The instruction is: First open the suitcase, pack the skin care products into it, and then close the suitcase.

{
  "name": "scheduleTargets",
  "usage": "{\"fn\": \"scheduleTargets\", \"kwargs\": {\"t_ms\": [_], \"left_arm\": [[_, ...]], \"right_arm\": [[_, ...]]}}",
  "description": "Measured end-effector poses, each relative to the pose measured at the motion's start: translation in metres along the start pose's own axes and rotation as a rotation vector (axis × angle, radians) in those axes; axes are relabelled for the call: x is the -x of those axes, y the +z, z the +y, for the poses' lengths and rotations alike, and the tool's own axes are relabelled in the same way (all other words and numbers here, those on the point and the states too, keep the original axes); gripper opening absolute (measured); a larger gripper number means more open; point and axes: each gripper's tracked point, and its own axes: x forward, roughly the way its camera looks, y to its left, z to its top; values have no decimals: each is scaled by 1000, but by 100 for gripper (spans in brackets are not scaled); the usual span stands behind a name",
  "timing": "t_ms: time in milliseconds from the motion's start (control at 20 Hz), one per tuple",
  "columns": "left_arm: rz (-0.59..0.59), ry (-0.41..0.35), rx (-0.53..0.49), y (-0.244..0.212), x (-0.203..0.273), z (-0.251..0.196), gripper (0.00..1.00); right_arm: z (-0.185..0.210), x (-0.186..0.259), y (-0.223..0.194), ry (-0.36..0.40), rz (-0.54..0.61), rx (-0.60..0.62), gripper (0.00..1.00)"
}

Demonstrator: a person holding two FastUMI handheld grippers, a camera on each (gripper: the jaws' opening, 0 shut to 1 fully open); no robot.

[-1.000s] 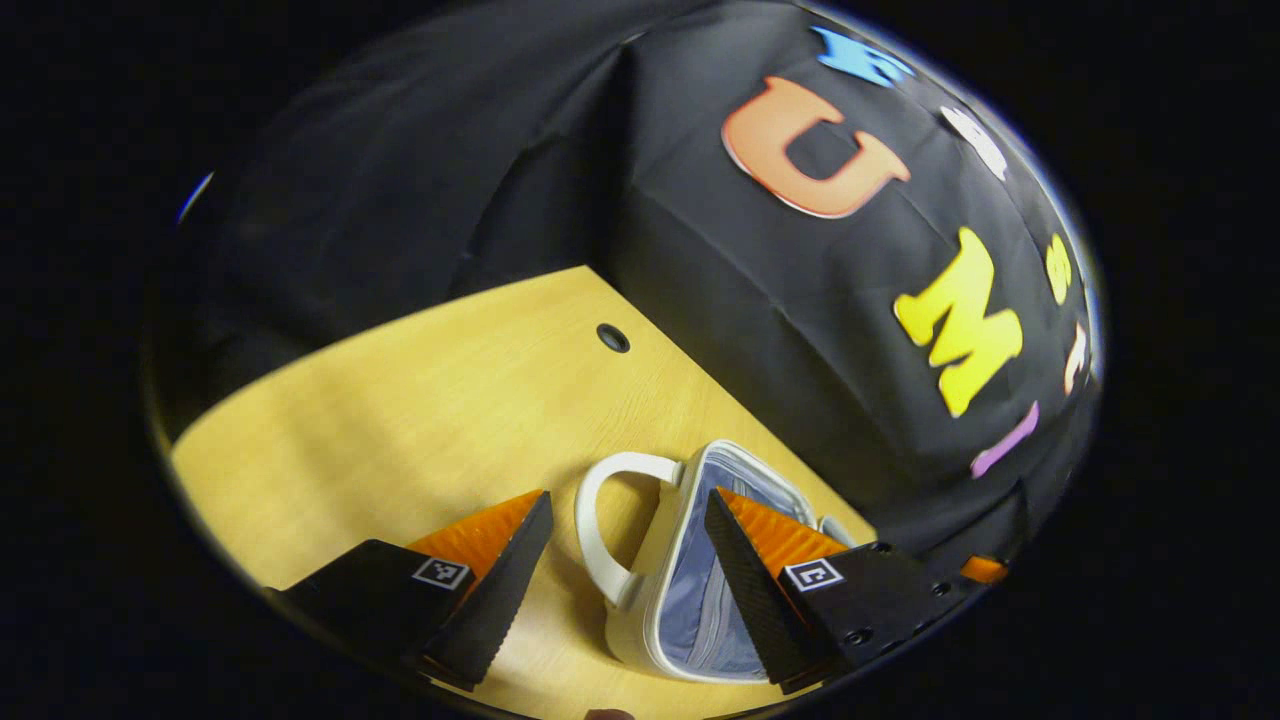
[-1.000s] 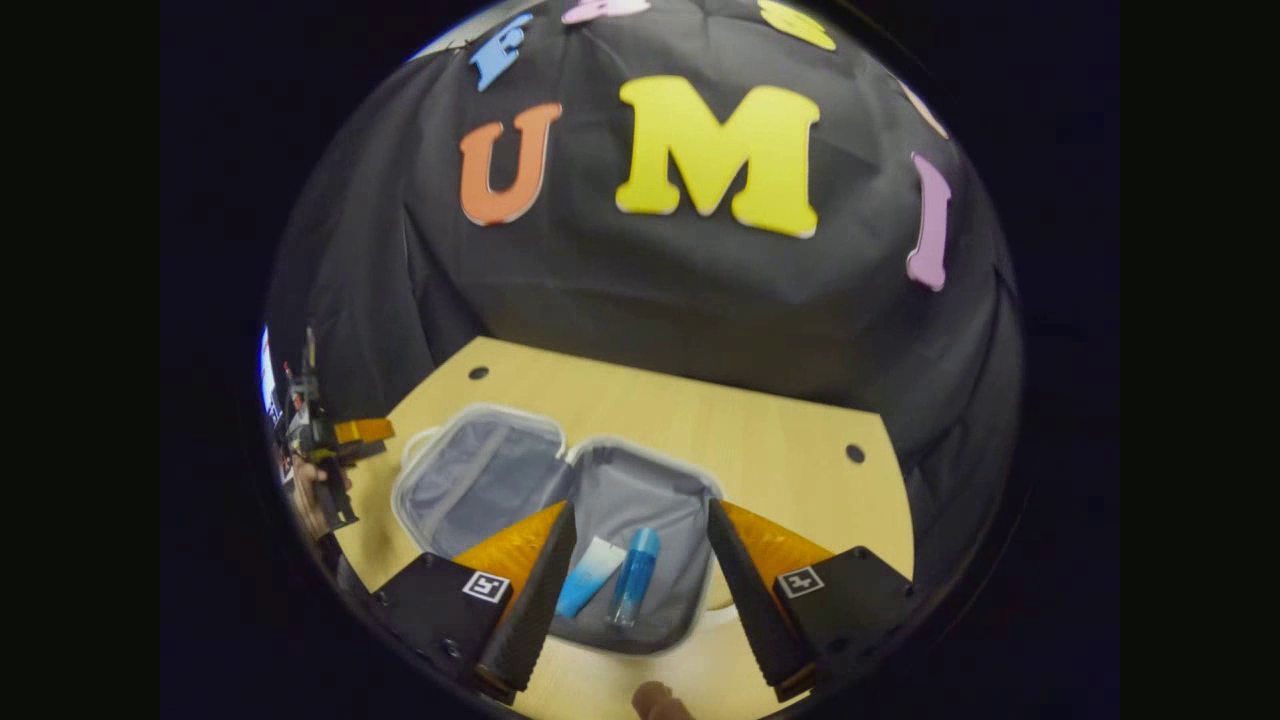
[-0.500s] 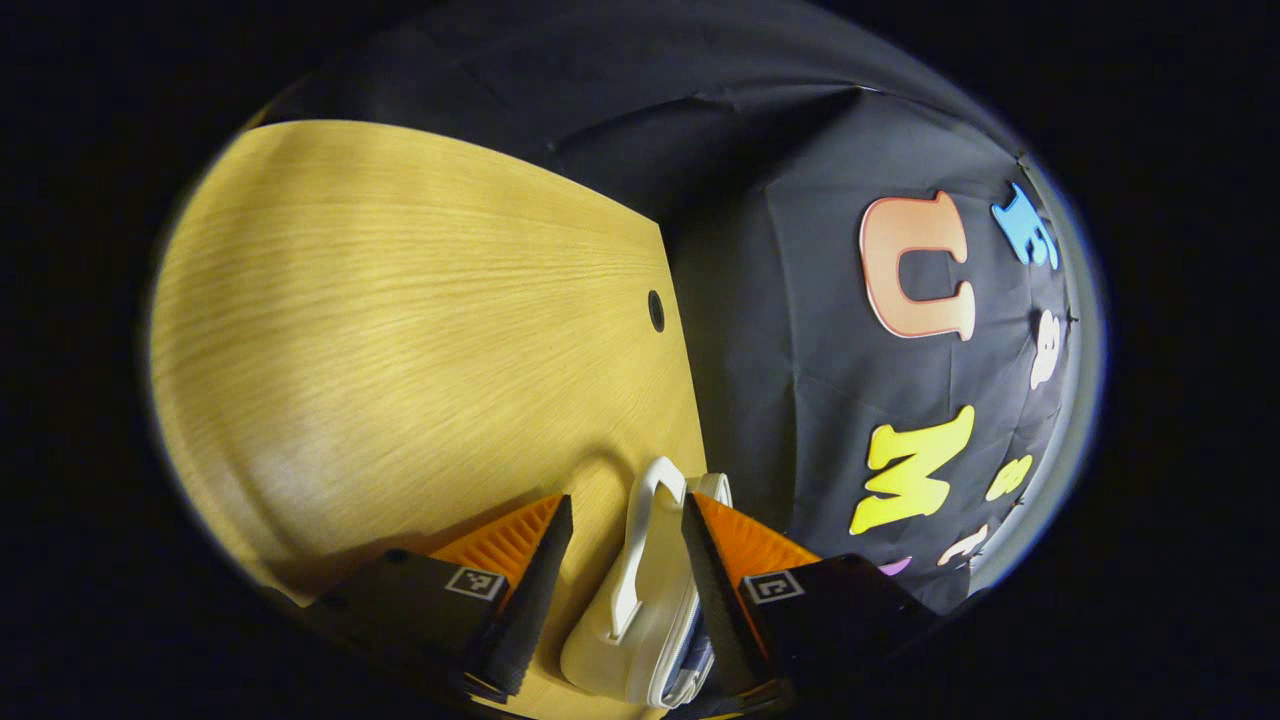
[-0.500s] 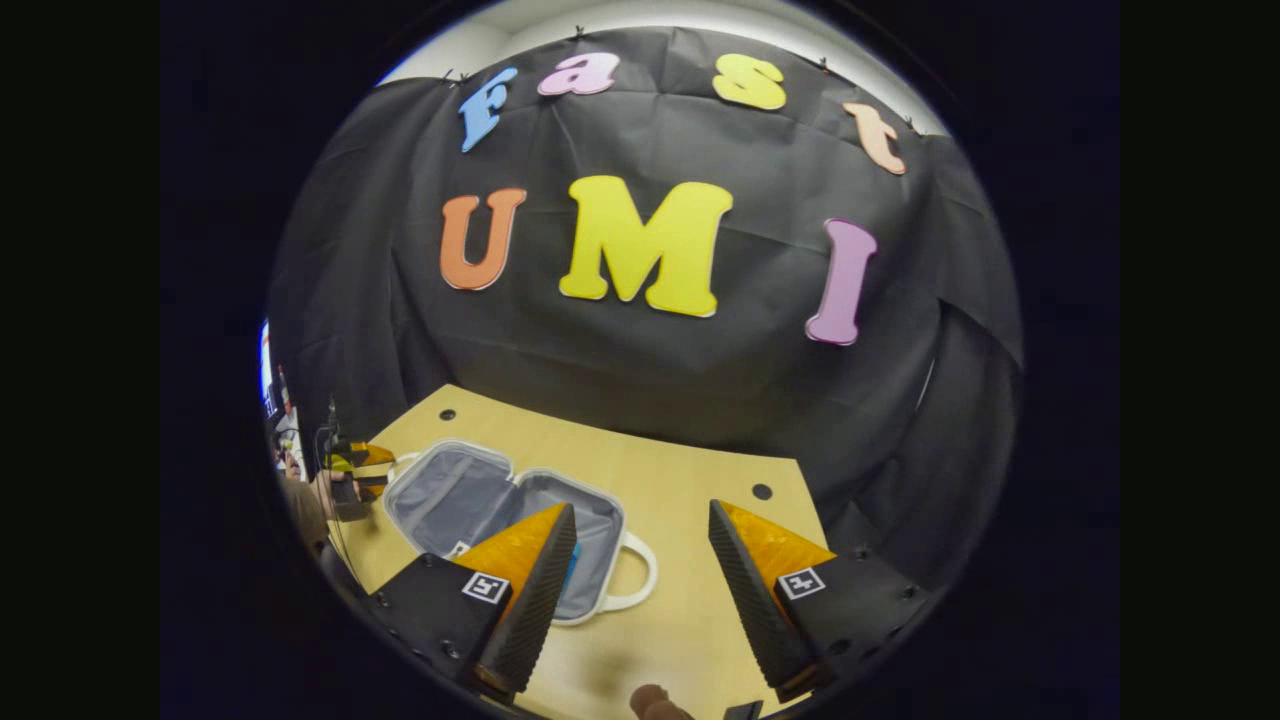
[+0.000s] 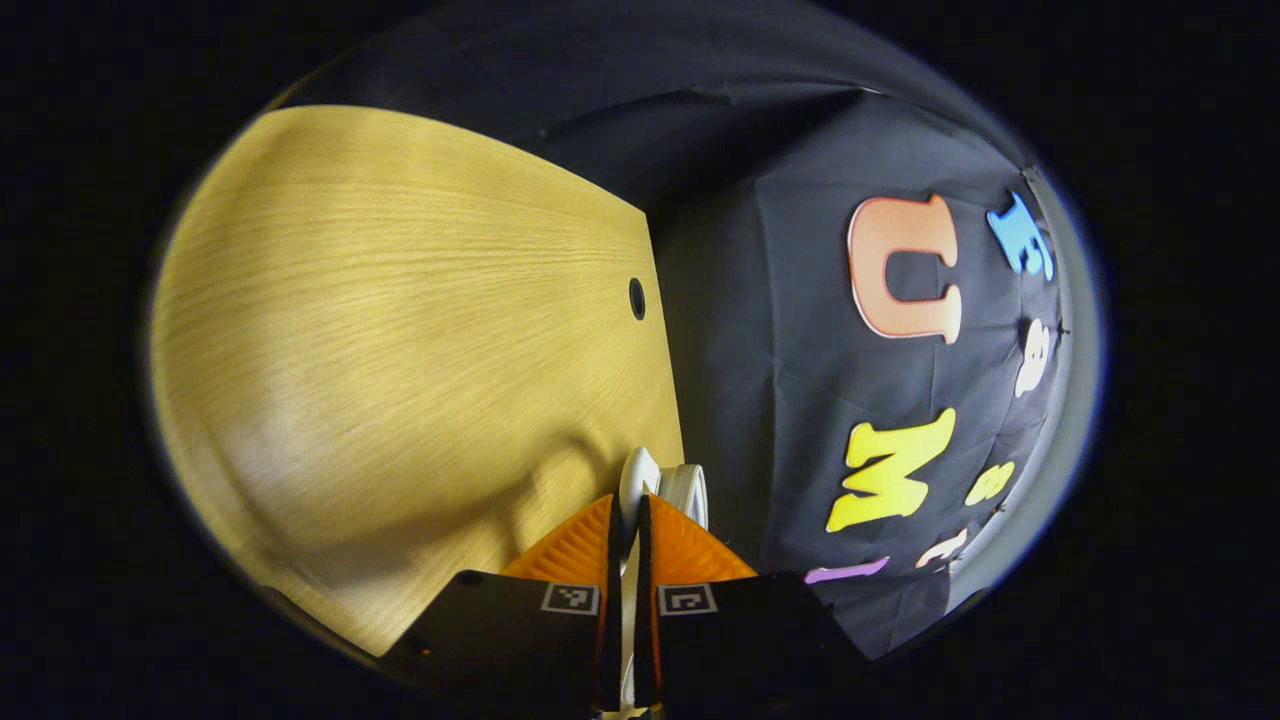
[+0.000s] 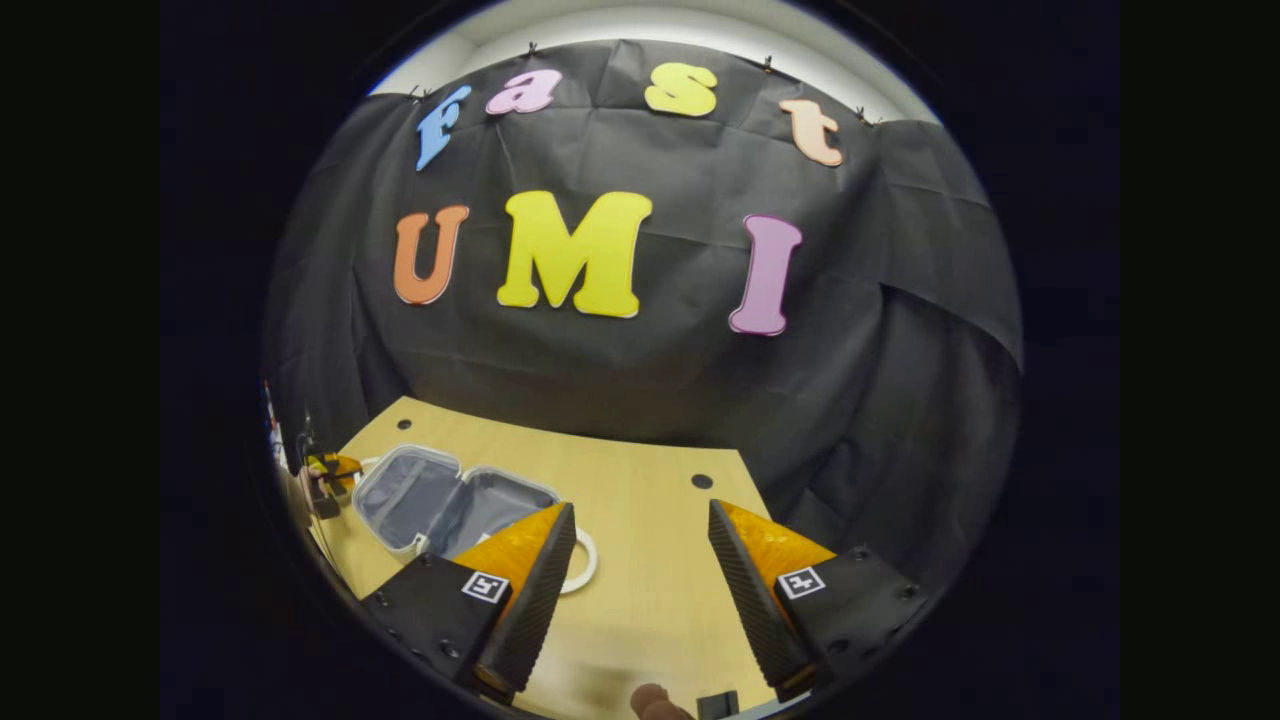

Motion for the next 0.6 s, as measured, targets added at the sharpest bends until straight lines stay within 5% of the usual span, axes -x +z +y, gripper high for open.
{"fn": "scheduleTargets", "kwargs": {"t_ms": [100,150,250,300,350,600], "left_arm": [[1,21,-75,-1,3,-16,15],[-8,27,-108,1,7,-26,6],[-21,8,-151,0,11,-56,6],[-20,-7,-167,-1,13,-72,13],[-17,-21,-194,-5,18,-87,5],[-14,-115,-319,-33,31,-168,5]], "right_arm": [[-8,2,6,0,-28,-3,78],[-12,3,11,3,-42,-2,78],[-17,2,17,17,-63,-2,78],[-18,1,19,31,-68,-7,77],[-19,0,22,46,-69,-14,79],[-23,-4,30,122,-93,-22,79]]}}
